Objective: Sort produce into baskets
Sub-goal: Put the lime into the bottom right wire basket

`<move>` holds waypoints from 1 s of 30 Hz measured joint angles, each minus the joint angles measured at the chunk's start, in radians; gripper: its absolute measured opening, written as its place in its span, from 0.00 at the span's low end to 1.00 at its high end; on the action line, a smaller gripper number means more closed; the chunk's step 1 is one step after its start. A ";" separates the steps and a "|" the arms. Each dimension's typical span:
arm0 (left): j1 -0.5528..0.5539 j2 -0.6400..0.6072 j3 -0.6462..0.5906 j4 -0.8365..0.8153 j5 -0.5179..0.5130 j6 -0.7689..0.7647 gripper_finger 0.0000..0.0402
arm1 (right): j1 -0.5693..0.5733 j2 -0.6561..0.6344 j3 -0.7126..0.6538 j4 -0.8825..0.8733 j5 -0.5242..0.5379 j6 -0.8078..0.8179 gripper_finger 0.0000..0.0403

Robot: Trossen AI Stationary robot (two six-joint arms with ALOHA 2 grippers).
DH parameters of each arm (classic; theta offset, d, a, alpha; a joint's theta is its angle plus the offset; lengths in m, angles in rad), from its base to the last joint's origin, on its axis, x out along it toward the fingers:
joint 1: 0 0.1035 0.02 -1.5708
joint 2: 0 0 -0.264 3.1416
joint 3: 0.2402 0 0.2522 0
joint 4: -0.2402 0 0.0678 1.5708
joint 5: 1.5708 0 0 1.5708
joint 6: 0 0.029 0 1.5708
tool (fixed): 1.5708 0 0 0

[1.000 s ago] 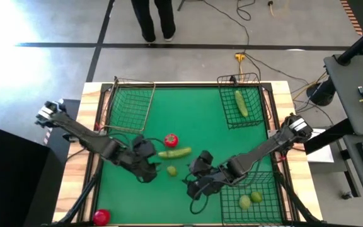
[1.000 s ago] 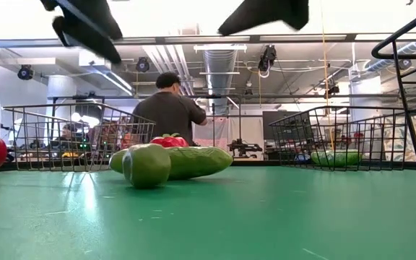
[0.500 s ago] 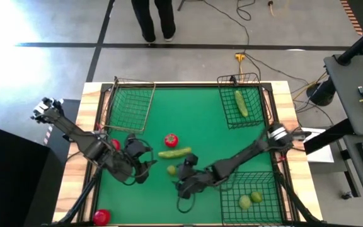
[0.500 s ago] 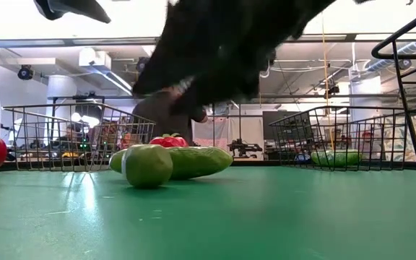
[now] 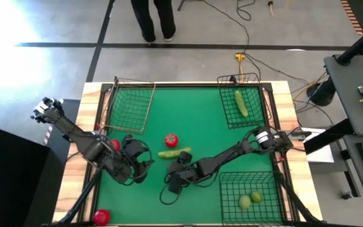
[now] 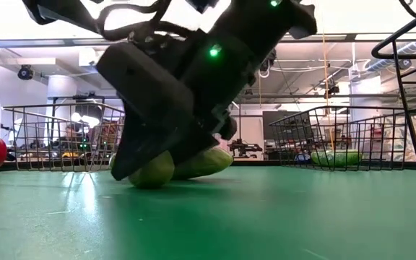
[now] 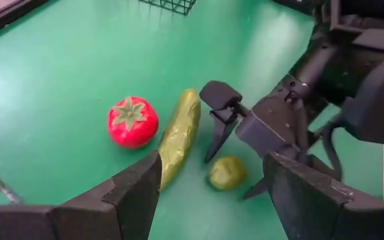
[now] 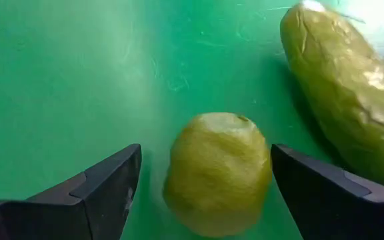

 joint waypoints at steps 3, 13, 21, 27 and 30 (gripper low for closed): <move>-0.017 -0.063 0.006 -0.059 -0.026 -0.031 0.61 | 0.000 0.006 0.001 -0.005 0.004 0.062 0.80; -0.068 -0.286 0.012 -0.103 -0.142 0.039 0.61 | -0.004 0.006 -0.001 -0.043 0.035 0.162 0.63; -0.087 -0.361 0.012 -0.099 -0.128 0.092 0.61 | -0.010 -0.011 0.108 -0.209 -0.023 0.287 0.37; -0.088 -0.393 0.012 -0.156 -0.128 0.114 0.61 | 0.027 -0.088 0.432 -0.652 -0.035 0.306 0.37; -0.088 -0.401 0.012 -0.165 -0.126 0.111 0.61 | 0.093 -0.134 0.568 -0.883 -0.021 0.378 0.38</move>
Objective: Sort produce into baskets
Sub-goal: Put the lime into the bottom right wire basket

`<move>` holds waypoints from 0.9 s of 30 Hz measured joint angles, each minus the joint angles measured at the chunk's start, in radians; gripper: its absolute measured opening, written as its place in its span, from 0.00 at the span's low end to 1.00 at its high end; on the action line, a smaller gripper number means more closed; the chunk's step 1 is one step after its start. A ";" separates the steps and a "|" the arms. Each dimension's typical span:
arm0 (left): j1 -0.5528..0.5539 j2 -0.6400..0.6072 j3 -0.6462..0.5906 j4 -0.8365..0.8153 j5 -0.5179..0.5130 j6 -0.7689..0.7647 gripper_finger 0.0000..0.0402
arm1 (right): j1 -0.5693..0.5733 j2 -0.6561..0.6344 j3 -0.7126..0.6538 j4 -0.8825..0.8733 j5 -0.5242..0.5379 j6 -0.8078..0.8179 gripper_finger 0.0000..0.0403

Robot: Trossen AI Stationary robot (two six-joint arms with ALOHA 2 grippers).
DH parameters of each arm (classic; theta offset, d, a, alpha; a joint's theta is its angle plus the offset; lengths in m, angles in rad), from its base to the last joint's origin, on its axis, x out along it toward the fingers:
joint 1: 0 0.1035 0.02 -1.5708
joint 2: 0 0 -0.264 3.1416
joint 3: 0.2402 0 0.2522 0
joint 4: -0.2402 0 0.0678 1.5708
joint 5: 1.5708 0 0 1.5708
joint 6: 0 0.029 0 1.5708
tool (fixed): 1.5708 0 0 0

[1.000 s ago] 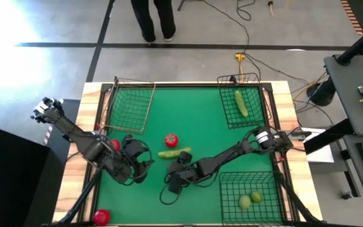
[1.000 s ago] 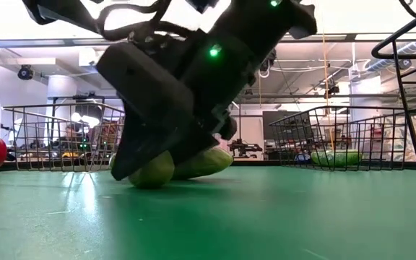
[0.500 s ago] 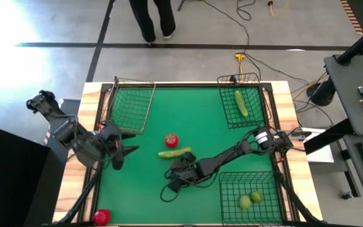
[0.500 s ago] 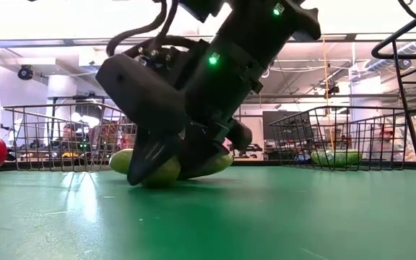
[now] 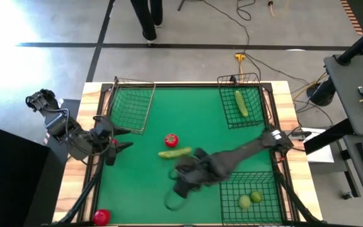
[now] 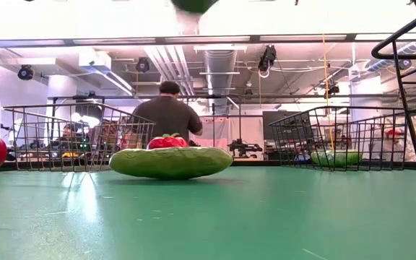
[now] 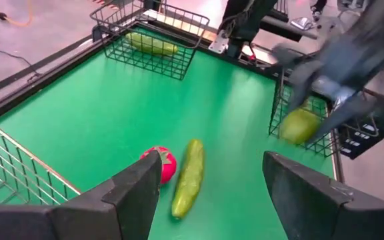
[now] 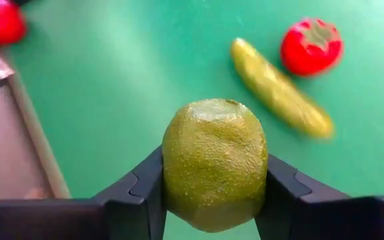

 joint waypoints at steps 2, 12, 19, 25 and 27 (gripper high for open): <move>0.000 0.001 0.000 -0.002 0.029 -0.003 0.61 | 0.057 -0.025 0.056 -0.131 0.041 0.113 0.40; 0.000 0.072 0.000 0.017 0.176 -0.026 0.61 | 0.375 -0.074 0.025 -0.429 0.054 0.790 0.38; 0.001 0.137 0.000 0.021 0.134 -0.009 0.61 | 0.441 -0.073 -0.130 -0.432 -0.205 1.141 0.40; 0.002 0.156 0.009 0.058 0.072 -0.005 0.61 | 0.388 -0.078 -0.351 -0.422 -0.504 1.236 0.39; 0.002 0.152 0.020 0.063 0.073 0.009 0.61 | 0.371 -0.079 -0.417 -0.396 -0.584 1.179 0.41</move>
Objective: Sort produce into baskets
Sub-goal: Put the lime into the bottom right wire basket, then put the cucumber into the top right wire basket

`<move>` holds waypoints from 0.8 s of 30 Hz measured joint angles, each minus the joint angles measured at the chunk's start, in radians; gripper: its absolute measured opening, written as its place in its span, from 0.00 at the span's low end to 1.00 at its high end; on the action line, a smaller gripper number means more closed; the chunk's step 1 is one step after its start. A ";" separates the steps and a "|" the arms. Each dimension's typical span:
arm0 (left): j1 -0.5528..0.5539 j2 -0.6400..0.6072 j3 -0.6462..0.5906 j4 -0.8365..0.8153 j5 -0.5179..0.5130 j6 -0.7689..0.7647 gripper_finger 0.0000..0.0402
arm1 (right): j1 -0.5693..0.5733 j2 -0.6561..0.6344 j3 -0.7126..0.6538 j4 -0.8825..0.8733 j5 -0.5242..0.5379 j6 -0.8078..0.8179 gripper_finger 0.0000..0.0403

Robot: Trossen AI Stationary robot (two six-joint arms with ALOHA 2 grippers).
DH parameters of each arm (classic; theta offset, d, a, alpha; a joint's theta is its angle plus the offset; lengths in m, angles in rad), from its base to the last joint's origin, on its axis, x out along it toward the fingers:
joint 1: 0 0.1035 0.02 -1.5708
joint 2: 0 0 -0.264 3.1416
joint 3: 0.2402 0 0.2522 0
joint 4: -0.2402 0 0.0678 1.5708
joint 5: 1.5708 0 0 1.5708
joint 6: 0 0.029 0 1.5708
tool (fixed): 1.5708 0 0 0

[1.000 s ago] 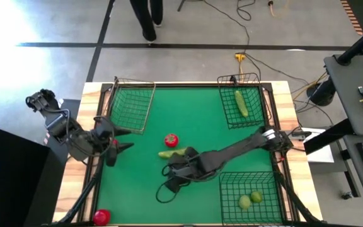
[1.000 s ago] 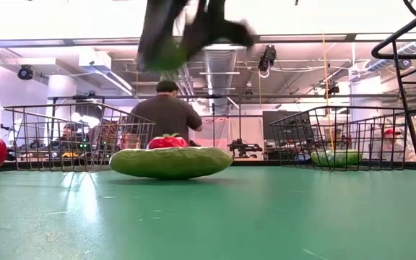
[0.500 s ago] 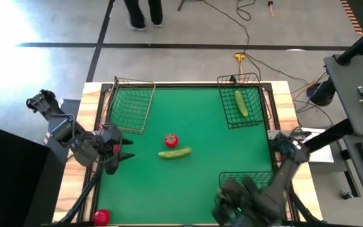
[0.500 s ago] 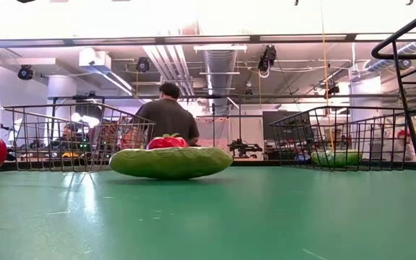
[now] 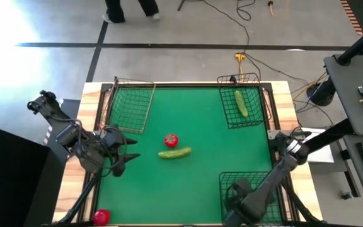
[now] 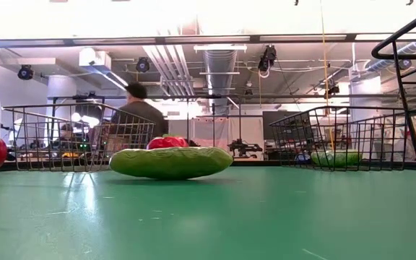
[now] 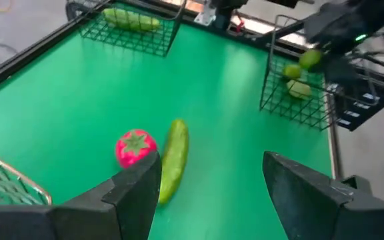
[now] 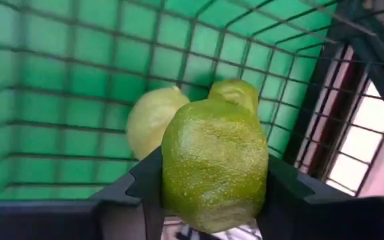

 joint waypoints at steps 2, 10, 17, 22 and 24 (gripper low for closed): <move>0.000 -0.006 0.008 -0.001 0.004 0.005 0.61 | -0.012 -0.008 -0.057 0.051 -0.040 -0.062 0.42; -0.006 -0.018 0.018 -0.001 0.100 -0.004 0.61 | -0.023 -0.092 -0.273 0.231 -0.051 -0.038 0.44; -0.045 -0.018 0.018 0.000 0.144 -0.006 0.61 | -0.007 -0.170 -0.354 0.268 -0.012 0.126 0.46; -0.070 -0.023 0.018 0.003 0.144 -0.006 0.61 | -0.004 -0.209 -0.339 0.270 0.065 0.134 0.58; -0.077 -0.023 0.018 0.003 0.148 -0.006 0.61 | -0.004 -0.229 -0.327 0.264 0.026 0.119 0.64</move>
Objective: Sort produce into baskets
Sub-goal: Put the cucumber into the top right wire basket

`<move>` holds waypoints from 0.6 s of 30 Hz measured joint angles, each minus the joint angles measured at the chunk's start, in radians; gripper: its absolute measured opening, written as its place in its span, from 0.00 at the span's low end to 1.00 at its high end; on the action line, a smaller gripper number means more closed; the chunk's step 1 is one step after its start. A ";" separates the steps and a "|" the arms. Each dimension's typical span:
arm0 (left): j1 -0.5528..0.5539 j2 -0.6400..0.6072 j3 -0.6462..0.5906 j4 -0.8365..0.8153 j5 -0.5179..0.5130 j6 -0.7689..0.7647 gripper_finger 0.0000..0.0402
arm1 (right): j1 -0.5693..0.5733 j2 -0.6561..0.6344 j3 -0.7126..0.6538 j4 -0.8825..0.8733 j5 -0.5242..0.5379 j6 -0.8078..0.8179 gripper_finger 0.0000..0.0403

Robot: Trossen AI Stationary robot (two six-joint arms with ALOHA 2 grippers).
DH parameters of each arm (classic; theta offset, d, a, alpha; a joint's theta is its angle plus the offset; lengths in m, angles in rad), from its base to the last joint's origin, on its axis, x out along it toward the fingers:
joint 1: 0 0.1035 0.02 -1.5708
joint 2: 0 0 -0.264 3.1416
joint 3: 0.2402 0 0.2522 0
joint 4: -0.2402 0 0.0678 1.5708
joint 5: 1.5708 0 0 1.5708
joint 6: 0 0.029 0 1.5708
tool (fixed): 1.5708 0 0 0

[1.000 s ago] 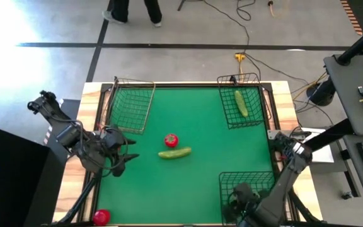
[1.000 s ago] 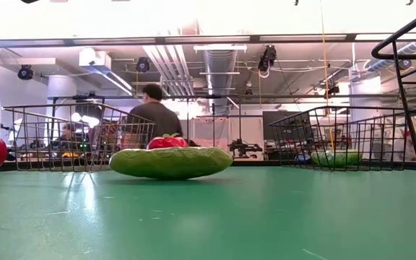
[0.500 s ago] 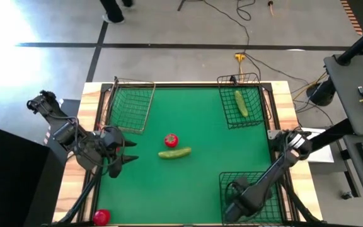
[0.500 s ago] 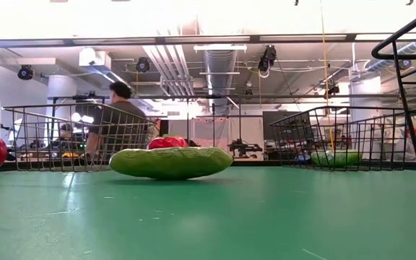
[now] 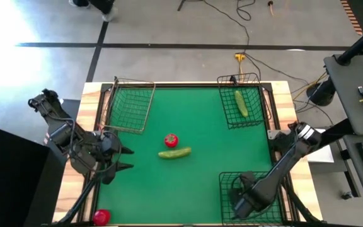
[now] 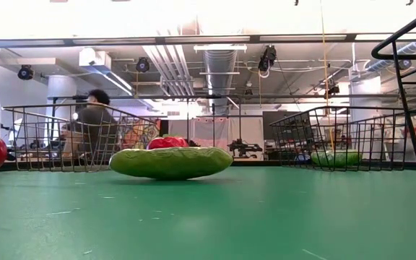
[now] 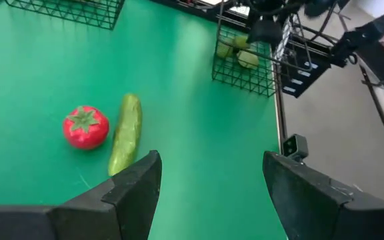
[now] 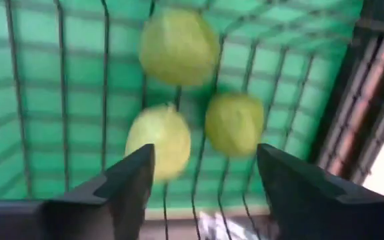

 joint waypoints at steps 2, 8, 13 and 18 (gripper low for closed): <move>-0.003 0.000 0.000 0.000 0.020 0.006 0.61 | 0.003 -0.022 0.024 0.001 -0.035 -0.001 0.69; -0.005 -0.001 -0.001 -0.031 0.042 0.011 0.61 | 0.007 -0.078 0.199 -0.006 0.066 0.047 0.78; -0.005 0.007 -0.004 -0.033 0.039 0.068 0.61 | -0.044 -0.062 0.373 -0.070 0.368 -0.048 0.77; -0.005 0.027 -0.004 -0.033 0.044 0.091 0.61 | -0.151 0.004 0.441 -0.065 0.601 -0.458 0.72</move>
